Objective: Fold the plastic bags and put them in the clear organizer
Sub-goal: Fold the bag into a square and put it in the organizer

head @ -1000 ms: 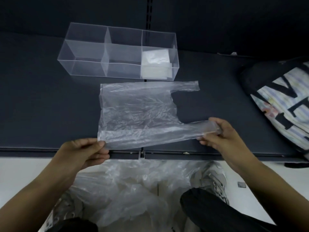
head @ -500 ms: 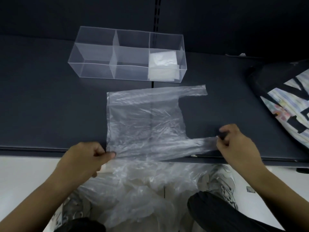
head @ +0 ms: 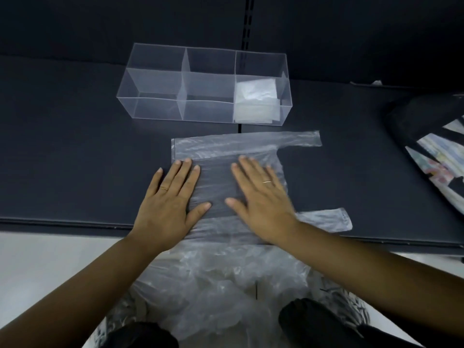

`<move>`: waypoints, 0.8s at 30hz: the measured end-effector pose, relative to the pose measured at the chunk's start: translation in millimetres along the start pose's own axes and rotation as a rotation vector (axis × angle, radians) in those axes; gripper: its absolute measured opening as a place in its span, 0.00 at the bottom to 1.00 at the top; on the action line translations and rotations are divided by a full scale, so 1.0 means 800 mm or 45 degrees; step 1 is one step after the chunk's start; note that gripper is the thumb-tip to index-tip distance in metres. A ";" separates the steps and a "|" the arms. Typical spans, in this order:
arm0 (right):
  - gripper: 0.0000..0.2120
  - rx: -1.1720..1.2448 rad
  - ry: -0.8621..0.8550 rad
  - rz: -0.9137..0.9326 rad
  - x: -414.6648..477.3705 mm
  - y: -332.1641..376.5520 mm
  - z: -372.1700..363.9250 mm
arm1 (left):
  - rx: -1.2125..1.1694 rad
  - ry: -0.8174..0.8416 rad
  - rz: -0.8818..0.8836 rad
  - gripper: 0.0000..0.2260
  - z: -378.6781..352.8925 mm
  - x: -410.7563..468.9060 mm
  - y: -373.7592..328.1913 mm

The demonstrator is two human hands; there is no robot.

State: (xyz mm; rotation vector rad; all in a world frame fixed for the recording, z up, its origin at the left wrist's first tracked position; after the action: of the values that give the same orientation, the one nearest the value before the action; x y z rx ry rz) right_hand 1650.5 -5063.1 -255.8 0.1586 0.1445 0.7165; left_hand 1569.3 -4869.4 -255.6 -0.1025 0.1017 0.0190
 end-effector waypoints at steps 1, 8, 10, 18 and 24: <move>0.35 -0.038 0.001 -0.072 -0.007 -0.022 0.001 | 0.008 0.000 0.012 0.36 0.000 -0.001 0.001; 0.38 -0.118 -0.183 -0.619 -0.068 -0.153 0.031 | -0.060 -0.114 -0.013 0.32 0.010 -0.029 0.011; 0.35 -0.133 -0.289 -0.633 -0.075 -0.153 0.039 | -0.090 -0.227 -0.195 0.27 0.010 -0.052 0.010; 0.39 0.319 0.055 0.379 -0.075 0.034 0.020 | -0.083 -0.261 -0.590 0.17 0.012 -0.088 -0.008; 0.14 0.230 -0.253 0.225 -0.077 0.023 0.031 | -0.470 -0.348 -0.406 0.13 0.052 -0.079 -0.022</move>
State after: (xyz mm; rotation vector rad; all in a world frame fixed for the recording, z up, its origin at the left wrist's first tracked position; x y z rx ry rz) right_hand 1597.5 -5092.7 -223.0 0.4175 0.0044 0.8592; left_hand 1510.7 -4883.3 -206.1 -0.4821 -0.1940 -0.2672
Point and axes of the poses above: each hand's wrist, its own x-axis towards the middle knuckle, its own z-axis out of the back of the hand, y = z × x, the point moved 2 cm from there along x, towards the middle knuckle
